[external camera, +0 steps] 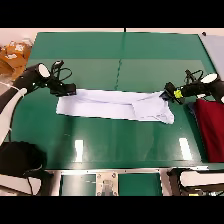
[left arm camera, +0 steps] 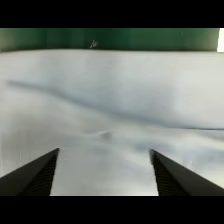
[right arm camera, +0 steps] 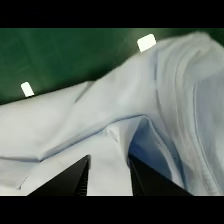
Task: Fold the shirts.
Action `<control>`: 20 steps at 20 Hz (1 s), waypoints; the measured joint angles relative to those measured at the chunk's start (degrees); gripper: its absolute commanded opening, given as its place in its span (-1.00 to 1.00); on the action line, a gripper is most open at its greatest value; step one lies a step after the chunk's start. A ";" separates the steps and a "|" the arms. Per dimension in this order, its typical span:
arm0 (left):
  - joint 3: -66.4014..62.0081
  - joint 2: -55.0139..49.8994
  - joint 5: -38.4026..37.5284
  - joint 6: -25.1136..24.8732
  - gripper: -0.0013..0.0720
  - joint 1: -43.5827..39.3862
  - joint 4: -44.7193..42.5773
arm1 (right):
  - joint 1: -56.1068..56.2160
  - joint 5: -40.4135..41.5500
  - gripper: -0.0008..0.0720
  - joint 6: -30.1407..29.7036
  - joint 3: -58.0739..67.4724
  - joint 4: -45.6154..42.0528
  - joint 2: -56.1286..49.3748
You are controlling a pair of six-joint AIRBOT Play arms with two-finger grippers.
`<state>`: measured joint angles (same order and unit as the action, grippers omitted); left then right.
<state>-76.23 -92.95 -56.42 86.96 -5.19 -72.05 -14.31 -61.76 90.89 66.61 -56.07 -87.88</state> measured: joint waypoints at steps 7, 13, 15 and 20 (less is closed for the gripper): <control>-10.69 -0.92 -2.10 0.55 0.97 3.54 -2.36 | -9.25 -9.14 0.51 -9.97 6.45 -0.15 -2.80; -14.56 -0.98 -6.32 1.42 0.97 4.79 0.13 | -17.84 -13.31 0.95 -26.53 0.57 4.46 -6.14; -14.93 -0.94 -6.45 1.49 0.97 4.83 2.27 | -18.18 -14.03 0.95 -30.53 -0.35 9.33 -8.92; -15.19 -0.96 -6.86 1.38 0.52 4.35 8.09 | -13.75 -15.41 0.34 -36.15 -0.22 15.98 -13.05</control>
<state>-91.42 -93.91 -63.29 88.33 -0.84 -63.96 -28.05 -77.17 54.74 66.39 -40.10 -100.92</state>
